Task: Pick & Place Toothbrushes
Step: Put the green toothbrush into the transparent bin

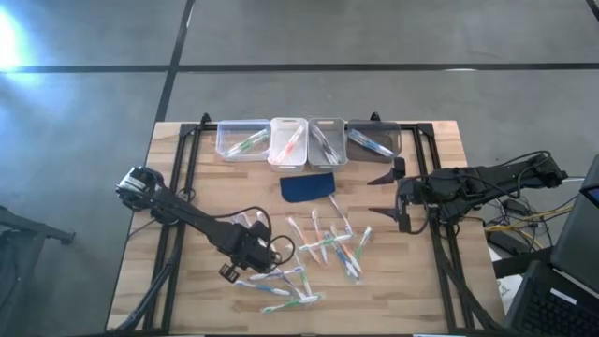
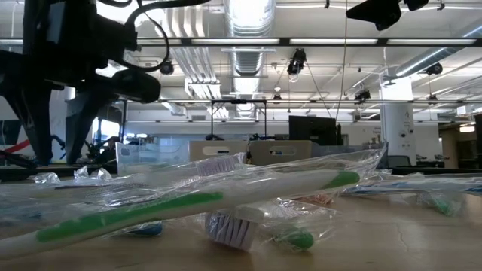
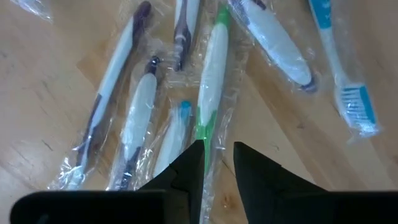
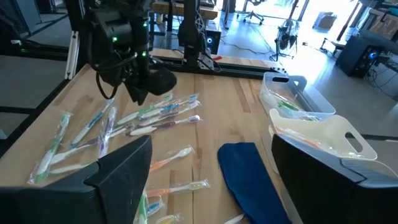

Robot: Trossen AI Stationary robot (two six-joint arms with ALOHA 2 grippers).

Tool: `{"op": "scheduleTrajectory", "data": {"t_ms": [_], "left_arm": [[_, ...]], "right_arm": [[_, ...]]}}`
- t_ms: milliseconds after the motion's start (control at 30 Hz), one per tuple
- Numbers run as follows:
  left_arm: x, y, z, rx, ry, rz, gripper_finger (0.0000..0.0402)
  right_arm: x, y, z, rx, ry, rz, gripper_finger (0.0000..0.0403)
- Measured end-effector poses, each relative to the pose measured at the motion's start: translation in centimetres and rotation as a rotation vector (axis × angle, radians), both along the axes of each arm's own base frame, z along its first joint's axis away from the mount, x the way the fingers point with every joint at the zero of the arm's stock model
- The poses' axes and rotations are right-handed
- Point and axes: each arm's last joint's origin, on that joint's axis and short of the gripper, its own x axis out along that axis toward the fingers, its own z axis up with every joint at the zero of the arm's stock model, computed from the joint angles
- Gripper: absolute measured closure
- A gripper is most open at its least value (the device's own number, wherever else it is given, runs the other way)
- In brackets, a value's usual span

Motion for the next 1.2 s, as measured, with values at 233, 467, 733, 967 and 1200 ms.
{"op": "scheduleTrajectory", "data": {"t_ms": [233, 467, 733, 967, 1200], "left_arm": [[-0.1, 0.1, -0.7, -0.007, -0.013, 0.004, 0.0301], [-0.1, 0.1, -0.8, -0.01, -0.014, 0.025, 0.0283], [-0.3, 0.2, -1.5, -0.014, -0.022, 0.024, 0.0286], [-0.8, 0.5, -2.4, 0.002, -0.006, 0.025, 0.0285], [-1.2, 0.7, -3.4, 0.005, -0.024, 0.027, 0.0288]], "right_arm": [[0.0, 0.0, -0.1, 0.0, 0.002, 0.0, 0.0102], [0.0, 0.0, -0.2, -0.001, 0.004, 0.0, 0.0122], [0.0, 0.0, -0.2, -0.001, 0.003, 0.0, 0.0144], [0.0, 0.0, -0.1, -0.001, 0.003, 0.0, 0.0164], [0.0, 0.0, -0.2, 0.0, 0.0, 0.0, 0.0179]]}}
